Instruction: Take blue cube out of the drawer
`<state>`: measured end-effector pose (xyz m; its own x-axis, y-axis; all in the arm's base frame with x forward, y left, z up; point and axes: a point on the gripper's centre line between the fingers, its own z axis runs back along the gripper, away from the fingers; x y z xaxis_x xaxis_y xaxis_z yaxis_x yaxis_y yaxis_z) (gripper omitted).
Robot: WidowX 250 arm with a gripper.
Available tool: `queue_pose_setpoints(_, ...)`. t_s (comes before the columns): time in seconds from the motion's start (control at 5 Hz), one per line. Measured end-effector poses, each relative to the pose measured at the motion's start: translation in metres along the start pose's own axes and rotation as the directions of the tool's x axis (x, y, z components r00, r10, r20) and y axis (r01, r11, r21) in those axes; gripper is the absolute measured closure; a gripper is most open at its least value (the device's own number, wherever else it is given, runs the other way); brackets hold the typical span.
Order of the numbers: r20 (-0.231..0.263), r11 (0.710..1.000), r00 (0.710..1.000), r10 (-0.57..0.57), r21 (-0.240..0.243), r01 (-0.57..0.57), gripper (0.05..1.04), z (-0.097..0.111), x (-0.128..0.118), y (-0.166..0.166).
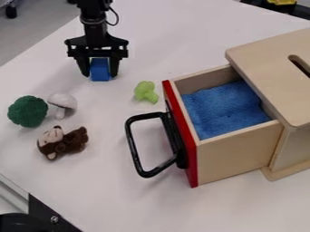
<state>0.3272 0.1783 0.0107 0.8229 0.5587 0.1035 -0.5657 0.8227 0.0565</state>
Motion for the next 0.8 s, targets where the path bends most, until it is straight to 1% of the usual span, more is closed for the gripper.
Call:
queue_pose_setpoints(0.2, 0.002, 1.000, 1.000, 0.008, 0.000, -0.008, 0.082, 0.002, -0.001, 0.000)
queue_pose_setpoints(0.4, 0.040, 0.999, 0.999, 0.021, -0.026, -0.020, 0.084, 0.025, -0.002, -0.002)
queue_pose_setpoints(0.6, 0.099, 0.999, 0.995, 0.031, -0.040, -0.028, 0.084, 0.058, -0.002, 0.000)
queue_pose_setpoints(0.8, 0.125, 0.999, 0.992, 0.034, -0.044, -0.028, 0.084, 0.067, 0.000, 0.001)
